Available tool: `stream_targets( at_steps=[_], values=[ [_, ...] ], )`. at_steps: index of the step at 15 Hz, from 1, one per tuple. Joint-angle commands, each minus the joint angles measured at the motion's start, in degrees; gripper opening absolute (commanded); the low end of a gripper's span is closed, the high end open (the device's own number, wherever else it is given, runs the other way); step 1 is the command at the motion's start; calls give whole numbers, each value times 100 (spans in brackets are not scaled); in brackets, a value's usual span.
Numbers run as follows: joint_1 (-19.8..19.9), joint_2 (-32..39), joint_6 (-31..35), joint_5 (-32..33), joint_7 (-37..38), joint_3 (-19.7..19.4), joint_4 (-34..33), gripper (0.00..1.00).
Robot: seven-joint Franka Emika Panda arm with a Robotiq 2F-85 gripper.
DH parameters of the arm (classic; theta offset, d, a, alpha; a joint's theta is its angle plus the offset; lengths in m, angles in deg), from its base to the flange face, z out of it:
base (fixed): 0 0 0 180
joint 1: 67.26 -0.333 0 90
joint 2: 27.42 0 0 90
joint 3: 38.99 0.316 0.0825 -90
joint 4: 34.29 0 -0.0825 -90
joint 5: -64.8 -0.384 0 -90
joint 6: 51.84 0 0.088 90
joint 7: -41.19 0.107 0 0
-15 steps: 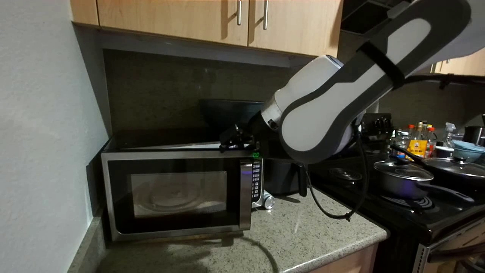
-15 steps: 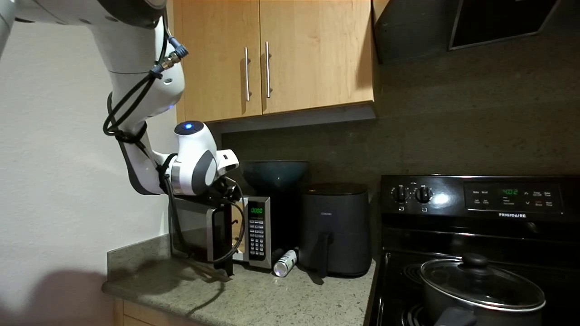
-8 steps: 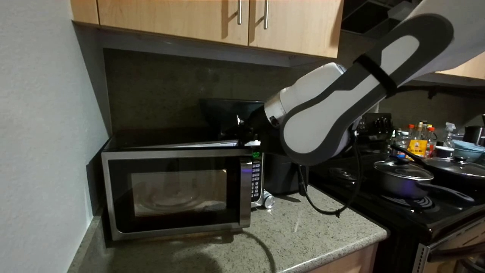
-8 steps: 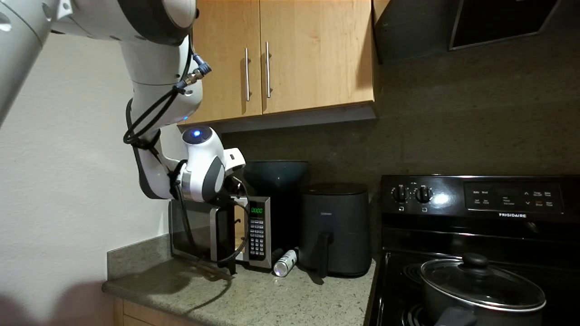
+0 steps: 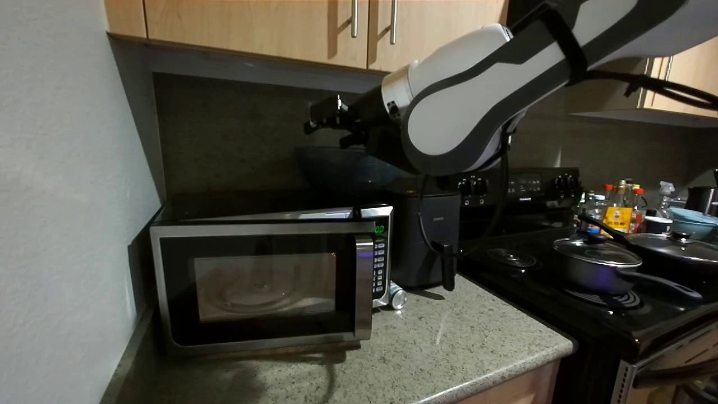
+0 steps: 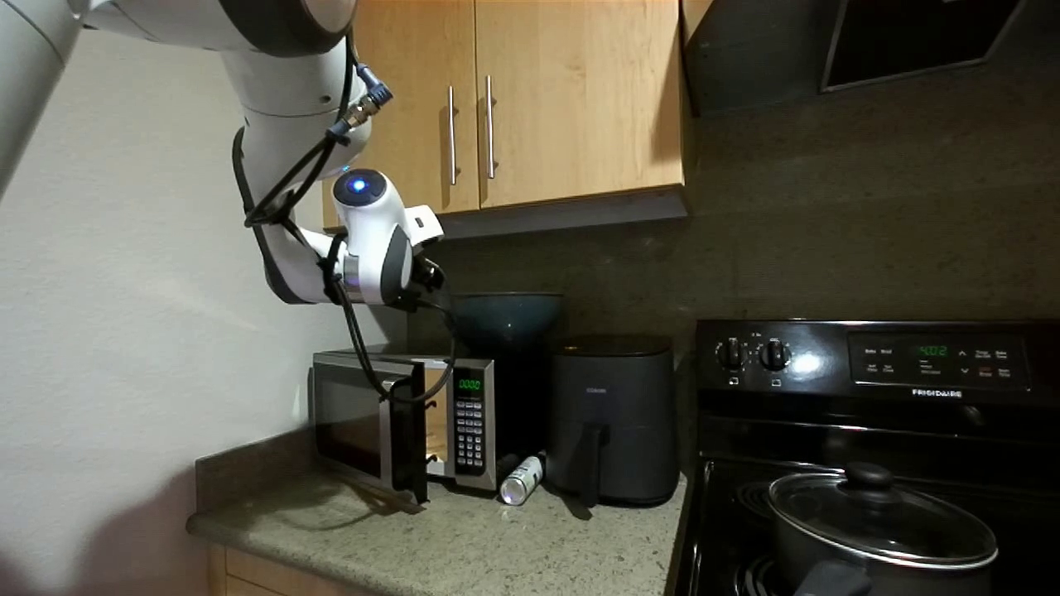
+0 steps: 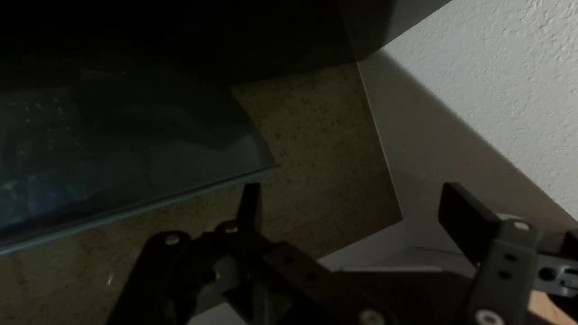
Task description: Open the microwave door, place the blue bowl inside the microwave
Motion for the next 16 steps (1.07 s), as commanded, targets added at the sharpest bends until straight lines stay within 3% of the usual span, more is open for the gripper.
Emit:
stream_targets(
  at_steps=[1,13,16],
  values=[
    [12,1,0,5,0,4,12,100],
    [-382,291,-1640,-148,146,-495,-434,100],
    [-803,-32,-2414,-100,511,-1083,-397,100]
  ],
)
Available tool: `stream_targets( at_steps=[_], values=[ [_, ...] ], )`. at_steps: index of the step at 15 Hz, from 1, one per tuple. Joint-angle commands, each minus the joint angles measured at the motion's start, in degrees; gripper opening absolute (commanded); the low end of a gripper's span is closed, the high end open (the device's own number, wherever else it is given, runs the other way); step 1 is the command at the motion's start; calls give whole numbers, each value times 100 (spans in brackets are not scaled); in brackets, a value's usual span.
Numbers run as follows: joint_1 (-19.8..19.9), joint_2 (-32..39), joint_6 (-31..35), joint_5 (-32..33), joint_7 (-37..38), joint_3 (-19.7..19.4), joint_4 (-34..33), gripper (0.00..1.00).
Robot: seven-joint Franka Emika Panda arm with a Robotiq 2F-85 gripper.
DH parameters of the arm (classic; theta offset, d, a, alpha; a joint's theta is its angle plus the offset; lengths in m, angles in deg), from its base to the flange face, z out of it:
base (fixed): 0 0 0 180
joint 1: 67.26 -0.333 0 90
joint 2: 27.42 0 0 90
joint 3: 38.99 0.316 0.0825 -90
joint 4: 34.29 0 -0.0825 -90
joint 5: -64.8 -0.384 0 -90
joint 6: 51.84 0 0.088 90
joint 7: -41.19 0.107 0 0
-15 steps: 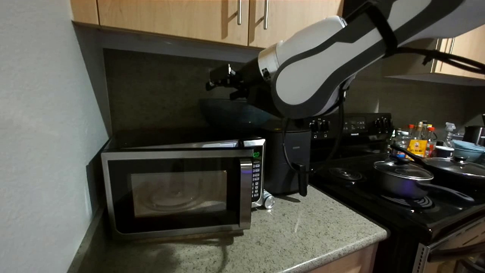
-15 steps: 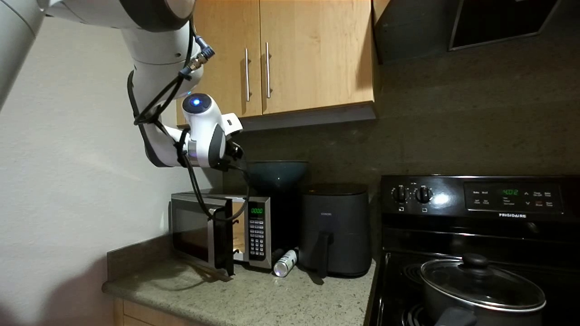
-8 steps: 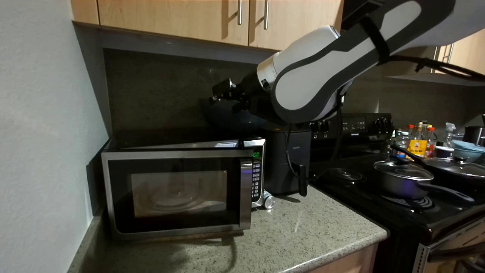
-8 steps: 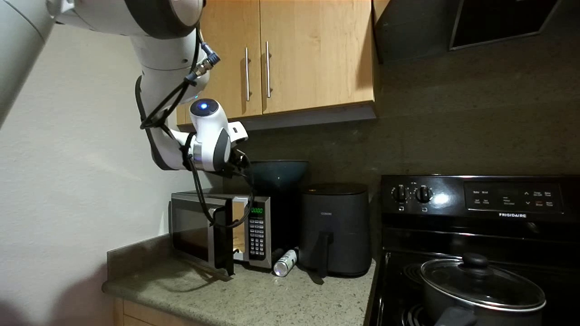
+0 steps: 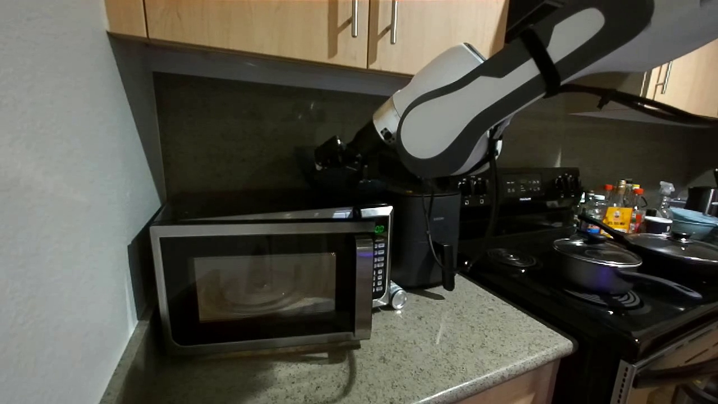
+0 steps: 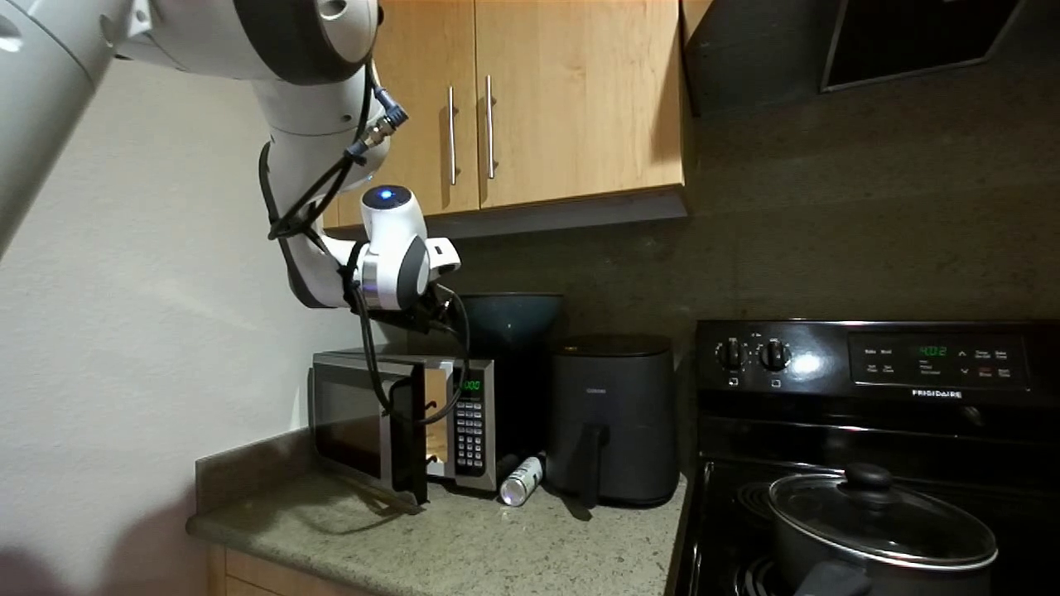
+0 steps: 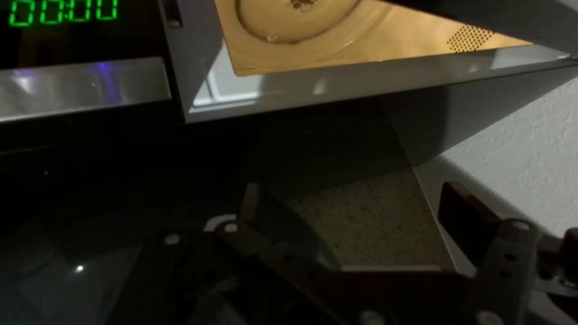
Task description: Open the microwave door, place the blue bowl inside the microwave
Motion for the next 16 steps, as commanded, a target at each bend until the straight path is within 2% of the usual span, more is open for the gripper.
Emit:
stream_targets(
  at_steps=[1,4,5,7,9,10,13,16],
  values=[
    [-879,-466,-929,-752,-102,-959,2,100],
    [-1585,-572,-1721,-1123,-11,-1703,-141,100],
    [-1381,-535,-1938,-678,422,-1493,-195,100],
    [-1548,-572,-2338,-660,540,-1616,-289,100],
    [-1685,-657,-2921,-383,857,-1784,-375,100],
    [-2183,-721,-3272,-589,757,-2303,-450,100],
    [-2511,-724,-4194,-490,902,-2631,-712,100],
    [-2694,-693,-5031,-617,917,-2758,-1005,100]
  ],
)
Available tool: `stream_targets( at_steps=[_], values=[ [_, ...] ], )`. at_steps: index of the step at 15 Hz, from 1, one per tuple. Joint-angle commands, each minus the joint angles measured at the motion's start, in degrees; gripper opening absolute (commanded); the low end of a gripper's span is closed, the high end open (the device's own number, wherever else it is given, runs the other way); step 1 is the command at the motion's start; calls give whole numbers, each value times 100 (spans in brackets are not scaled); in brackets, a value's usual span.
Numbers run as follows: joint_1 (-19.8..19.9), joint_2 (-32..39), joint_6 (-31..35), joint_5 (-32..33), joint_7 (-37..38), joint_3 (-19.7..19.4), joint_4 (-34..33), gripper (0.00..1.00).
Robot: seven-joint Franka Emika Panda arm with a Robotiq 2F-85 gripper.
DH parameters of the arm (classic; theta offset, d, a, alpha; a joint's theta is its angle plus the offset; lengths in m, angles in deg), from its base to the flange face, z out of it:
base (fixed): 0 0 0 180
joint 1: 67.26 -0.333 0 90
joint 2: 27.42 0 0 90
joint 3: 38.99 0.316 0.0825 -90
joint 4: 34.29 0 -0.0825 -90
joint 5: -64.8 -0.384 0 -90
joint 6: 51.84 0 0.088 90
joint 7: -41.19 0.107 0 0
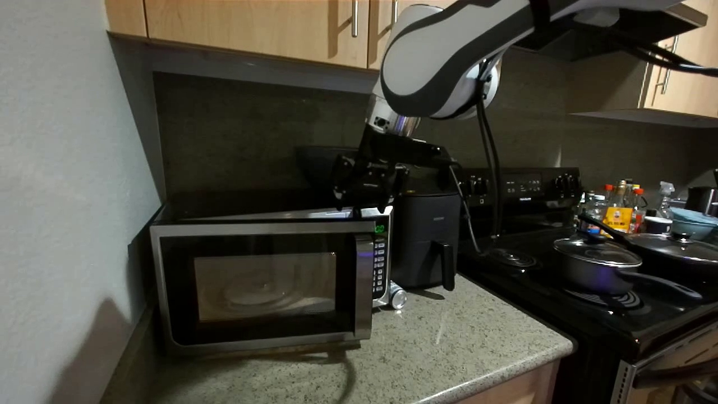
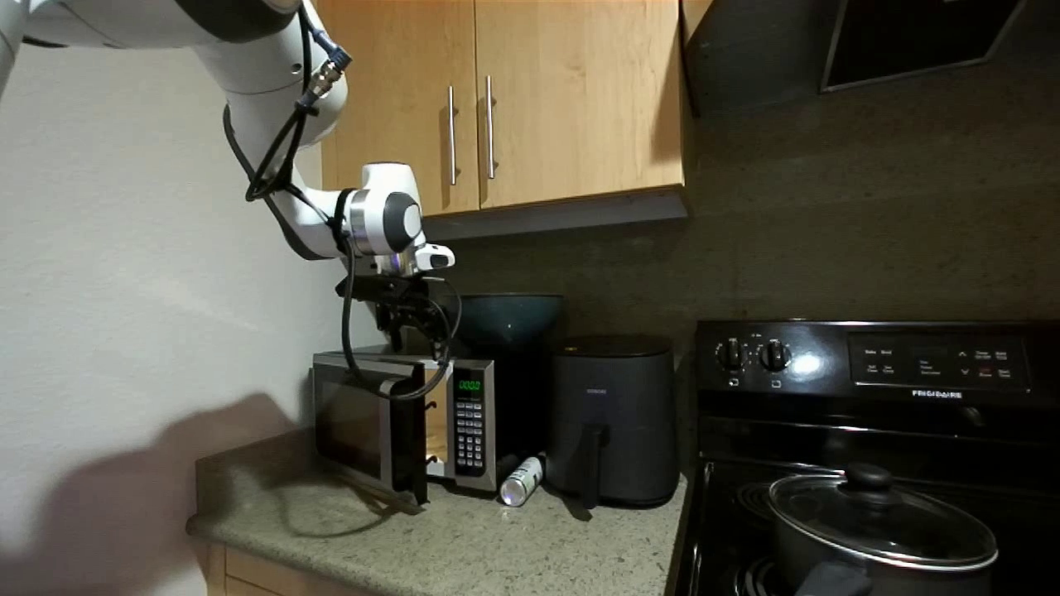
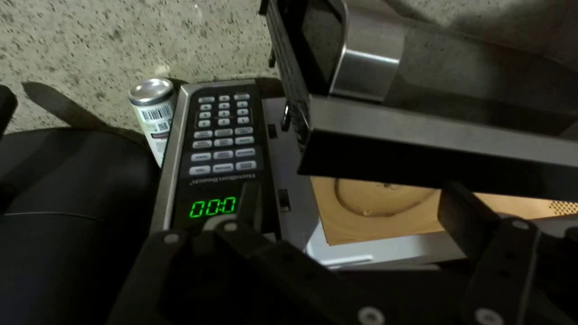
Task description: Open the microwave door, place the blue bowl inside the microwave
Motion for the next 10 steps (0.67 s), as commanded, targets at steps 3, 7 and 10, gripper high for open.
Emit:
stream_targets(
  at_steps=[3,7,10],
  values=[
    [-291,-21,-1185,47,110,-217,-423,100],
    [-311,1,-951,-17,38,-235,-390,100],
    [-307,5,-1123,-93,57,-227,-423,100]
  ],
)
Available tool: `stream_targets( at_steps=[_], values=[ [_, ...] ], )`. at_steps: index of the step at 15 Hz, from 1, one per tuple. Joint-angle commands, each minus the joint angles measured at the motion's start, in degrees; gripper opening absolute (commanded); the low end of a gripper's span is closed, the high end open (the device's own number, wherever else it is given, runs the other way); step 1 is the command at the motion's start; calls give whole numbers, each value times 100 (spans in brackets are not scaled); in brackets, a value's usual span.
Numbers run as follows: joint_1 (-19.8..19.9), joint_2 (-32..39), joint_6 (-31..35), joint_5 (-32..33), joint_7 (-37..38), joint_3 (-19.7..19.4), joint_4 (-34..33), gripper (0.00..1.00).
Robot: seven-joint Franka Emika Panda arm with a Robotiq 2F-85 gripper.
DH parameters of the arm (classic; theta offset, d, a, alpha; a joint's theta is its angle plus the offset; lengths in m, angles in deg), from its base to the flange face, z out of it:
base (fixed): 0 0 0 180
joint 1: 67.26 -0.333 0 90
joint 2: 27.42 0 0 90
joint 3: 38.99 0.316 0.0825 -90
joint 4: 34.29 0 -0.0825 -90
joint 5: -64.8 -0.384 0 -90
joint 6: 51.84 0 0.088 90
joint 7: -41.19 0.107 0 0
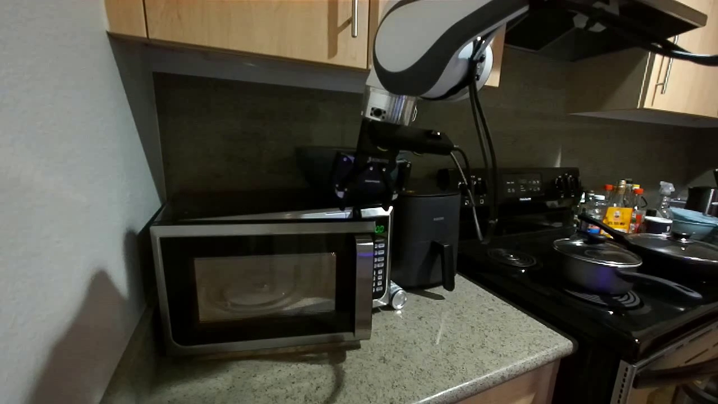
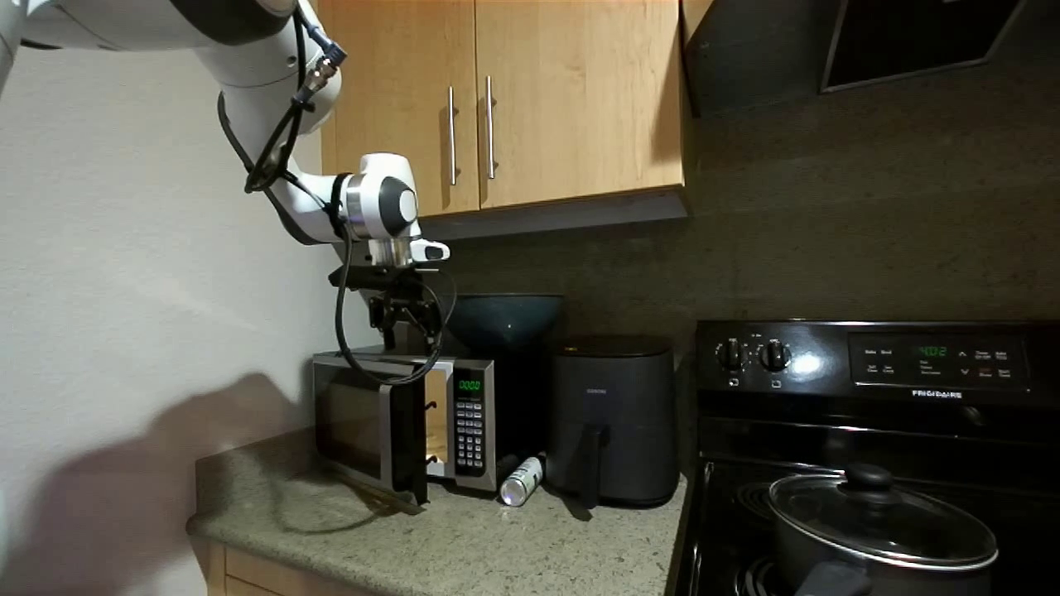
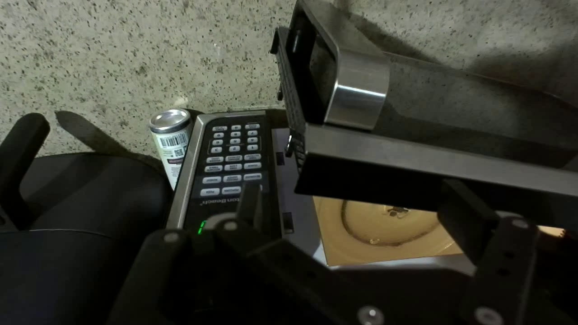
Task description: Open the microwave door, place the blue bowl inside the microwave
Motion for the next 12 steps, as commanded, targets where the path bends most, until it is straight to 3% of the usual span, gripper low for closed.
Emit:
stream_targets(
  at_steps=[1,2,4,6,7,8,12],
  values=[
    [-72,-2,-221,-90,16,-67,-56,100],
    [39,477,530,-145,-180,-120,293,100],
    [48,709,745,-159,-206,-188,375,100],
    [-31,1009,1737,24,-3,-373,397,100],
    [-22,1123,1915,-61,-53,-408,436,100],
    [-74,809,1420,-117,-62,-416,356,100],
    [-140,946,1546,-122,-64,-448,295,100]
  ],
)
